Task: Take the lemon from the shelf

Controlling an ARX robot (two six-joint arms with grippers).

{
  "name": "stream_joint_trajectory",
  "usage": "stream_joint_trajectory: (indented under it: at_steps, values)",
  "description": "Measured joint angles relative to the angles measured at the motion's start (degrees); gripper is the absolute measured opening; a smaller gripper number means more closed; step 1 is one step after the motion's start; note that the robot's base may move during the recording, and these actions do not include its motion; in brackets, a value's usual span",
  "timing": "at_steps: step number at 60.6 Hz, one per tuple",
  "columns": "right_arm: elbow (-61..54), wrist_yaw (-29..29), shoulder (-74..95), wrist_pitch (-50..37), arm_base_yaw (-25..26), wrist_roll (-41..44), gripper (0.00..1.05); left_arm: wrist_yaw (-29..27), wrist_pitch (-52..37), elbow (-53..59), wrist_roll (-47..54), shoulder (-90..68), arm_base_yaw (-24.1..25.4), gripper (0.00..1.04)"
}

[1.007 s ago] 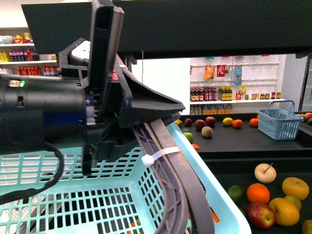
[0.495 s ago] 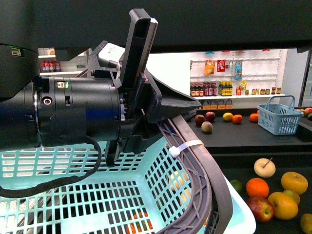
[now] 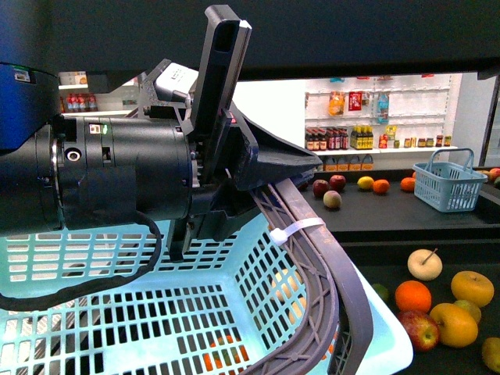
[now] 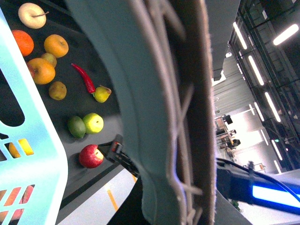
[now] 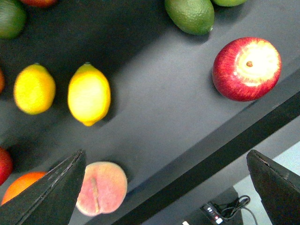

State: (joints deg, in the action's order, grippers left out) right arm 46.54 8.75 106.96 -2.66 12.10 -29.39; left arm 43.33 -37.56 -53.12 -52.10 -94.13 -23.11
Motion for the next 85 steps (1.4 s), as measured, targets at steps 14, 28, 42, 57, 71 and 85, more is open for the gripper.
stream_joint_trajectory:
  at_steps: [14, 28, 42, 57, 71, 85]
  values:
    - [14.4, 1.4, 17.2, -0.1, -3.9, -6.8, 1.02, 0.0, 0.0, 0.0, 0.0, 0.0, 0.0, 0.09]
    - [24.5, 0.3, 27.6, 2.6, -6.8, -12.2, 1.02, 0.0, 0.0, 0.0, 0.0, 0.0, 0.0, 0.09]
    - [31.5, 0.1, 34.3, 3.9, -9.0, -14.2, 1.02, 0.0, 0.0, 0.0, 0.0, 0.0, 0.0, 0.09]
    - [36.0, 0.4, 39.5, 4.4, -9.2, -14.2, 1.02, 0.0, 0.0, 0.0, 0.0, 0.0, 0.0, 0.09]
    - [38.5, 0.2, 42.3, 4.5, -9.8, -14.4, 1.02, 0.0, 0.0, 0.0, 0.0, 0.0, 0.0, 0.09]
    - [41.5, -0.1, 45.1, 4.7, -10.7, -14.4, 1.02, 0.0, 0.0, 0.0, 0.0, 0.0, 0.0, 0.09]
